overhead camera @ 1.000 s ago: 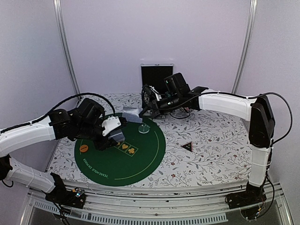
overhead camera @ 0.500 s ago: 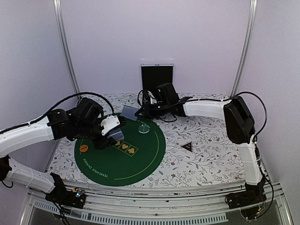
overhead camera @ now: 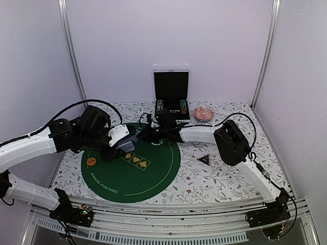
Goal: Distribute texas hold em gaming equipment
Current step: Distribute the poker card in the small blind area, then adjust the poker card at the face-down deck piles.
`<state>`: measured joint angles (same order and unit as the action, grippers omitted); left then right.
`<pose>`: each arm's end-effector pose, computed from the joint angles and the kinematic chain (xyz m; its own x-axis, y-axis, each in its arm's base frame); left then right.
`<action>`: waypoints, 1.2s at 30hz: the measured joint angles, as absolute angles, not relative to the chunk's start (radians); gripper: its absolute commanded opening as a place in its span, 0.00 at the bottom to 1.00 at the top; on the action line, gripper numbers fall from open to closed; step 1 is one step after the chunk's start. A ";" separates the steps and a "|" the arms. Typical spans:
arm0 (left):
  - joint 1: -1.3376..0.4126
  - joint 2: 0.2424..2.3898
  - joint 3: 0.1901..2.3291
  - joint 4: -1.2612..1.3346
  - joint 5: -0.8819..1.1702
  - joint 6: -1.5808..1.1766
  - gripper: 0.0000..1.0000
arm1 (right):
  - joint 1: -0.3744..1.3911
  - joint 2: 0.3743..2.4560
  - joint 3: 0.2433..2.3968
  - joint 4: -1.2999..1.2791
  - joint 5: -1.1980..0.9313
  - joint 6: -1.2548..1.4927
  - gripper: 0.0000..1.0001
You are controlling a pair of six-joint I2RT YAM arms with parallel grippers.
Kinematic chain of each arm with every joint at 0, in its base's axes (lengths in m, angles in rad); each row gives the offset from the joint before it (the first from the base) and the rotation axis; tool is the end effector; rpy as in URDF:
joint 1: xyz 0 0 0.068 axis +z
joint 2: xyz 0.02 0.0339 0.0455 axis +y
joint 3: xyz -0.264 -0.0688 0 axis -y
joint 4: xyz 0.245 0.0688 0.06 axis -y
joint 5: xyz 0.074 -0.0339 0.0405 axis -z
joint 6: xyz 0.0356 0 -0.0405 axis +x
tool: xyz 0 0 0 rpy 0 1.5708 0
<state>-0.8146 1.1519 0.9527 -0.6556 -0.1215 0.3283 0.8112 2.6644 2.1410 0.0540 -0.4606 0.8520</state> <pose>0.1654 -0.1690 0.2825 -0.2748 0.7578 -0.5918 0.7988 0.5225 0.2982 0.3956 0.4395 0.1164 -0.8994 0.0319 -0.4359 -0.3730 0.4638 0.8036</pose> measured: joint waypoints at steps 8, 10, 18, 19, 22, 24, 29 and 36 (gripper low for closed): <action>-0.815 1.152 0.953 -0.656 -0.122 0.329 0.55 | 0.817 2.751 2.239 0.056 -0.388 0.908 0.10; -0.815 1.152 0.953 -0.656 -0.122 0.329 0.55 | 0.816 2.751 2.239 0.055 -0.372 0.917 0.17; -0.815 1.152 0.953 -0.656 -0.122 0.329 0.55 | 0.816 2.750 2.239 0.050 -0.345 0.903 0.41; -0.815 1.152 0.953 -0.656 -0.122 0.329 0.55 | 0.816 2.748 2.239 0.049 -0.344 0.898 0.44; -0.815 1.152 0.953 -0.656 -0.122 0.329 0.55 | 0.818 2.726 2.228 0.022 -0.323 0.870 0.60; -0.815 1.152 0.953 -0.656 -0.122 0.329 0.55 | 0.819 2.687 2.201 -0.007 -0.292 0.840 0.77; -0.815 1.152 0.953 -0.656 -0.122 0.330 0.55 | 0.825 2.556 2.135 -0.073 -0.216 0.742 0.99; -0.815 1.152 0.953 -0.657 -0.120 0.340 0.55 | 0.823 2.243 1.966 -0.105 -0.296 0.518 0.99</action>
<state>-0.8146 1.1519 0.9527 -0.6567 -0.1204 0.3401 0.8227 2.2429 1.9663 -0.1055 -0.2958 0.5179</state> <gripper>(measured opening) 0.551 0.988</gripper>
